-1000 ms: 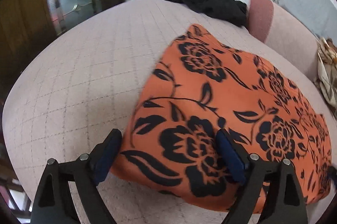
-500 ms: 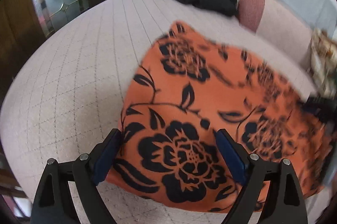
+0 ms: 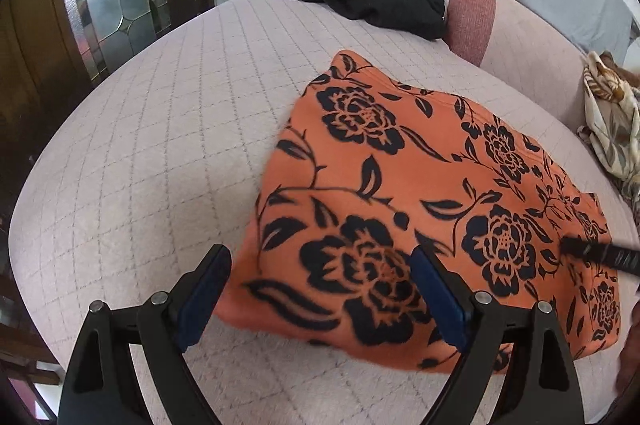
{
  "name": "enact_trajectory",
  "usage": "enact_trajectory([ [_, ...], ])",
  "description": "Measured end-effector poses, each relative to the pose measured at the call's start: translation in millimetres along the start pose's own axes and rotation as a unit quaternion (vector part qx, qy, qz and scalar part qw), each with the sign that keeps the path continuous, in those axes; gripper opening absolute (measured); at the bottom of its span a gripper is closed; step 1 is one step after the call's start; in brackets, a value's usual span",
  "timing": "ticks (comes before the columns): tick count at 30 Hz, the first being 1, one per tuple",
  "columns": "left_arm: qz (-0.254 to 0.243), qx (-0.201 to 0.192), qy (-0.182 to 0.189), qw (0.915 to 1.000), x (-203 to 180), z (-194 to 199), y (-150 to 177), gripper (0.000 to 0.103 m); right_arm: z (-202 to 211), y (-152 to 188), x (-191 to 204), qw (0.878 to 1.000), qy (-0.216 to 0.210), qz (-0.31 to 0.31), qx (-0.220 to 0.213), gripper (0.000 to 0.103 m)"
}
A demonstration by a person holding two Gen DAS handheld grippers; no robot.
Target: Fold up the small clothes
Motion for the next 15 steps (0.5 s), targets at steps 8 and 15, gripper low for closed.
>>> enact_trajectory([
  [8, -0.019, 0.026, 0.016, 0.9993, -3, -9, 8, 0.093, -22, 25, 29, 0.998, 0.041, 0.028, 0.025, 0.033],
  [15, 0.046, 0.017, 0.018, 0.9986, 26, 6, 14, 0.092, 16, 44, 34, 1.0, -0.013, 0.024, -0.011, 0.033],
])
Point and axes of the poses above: each gripper's, at about its wrist camera, not at the fingertips, and z roughly against the way its jaws point, x to its left, y to its underside, the point moved 3 cm from there along -z, roughly the way its jaws point, and after that the axes turned 10 degrees about -y, right-handed, at the moved point
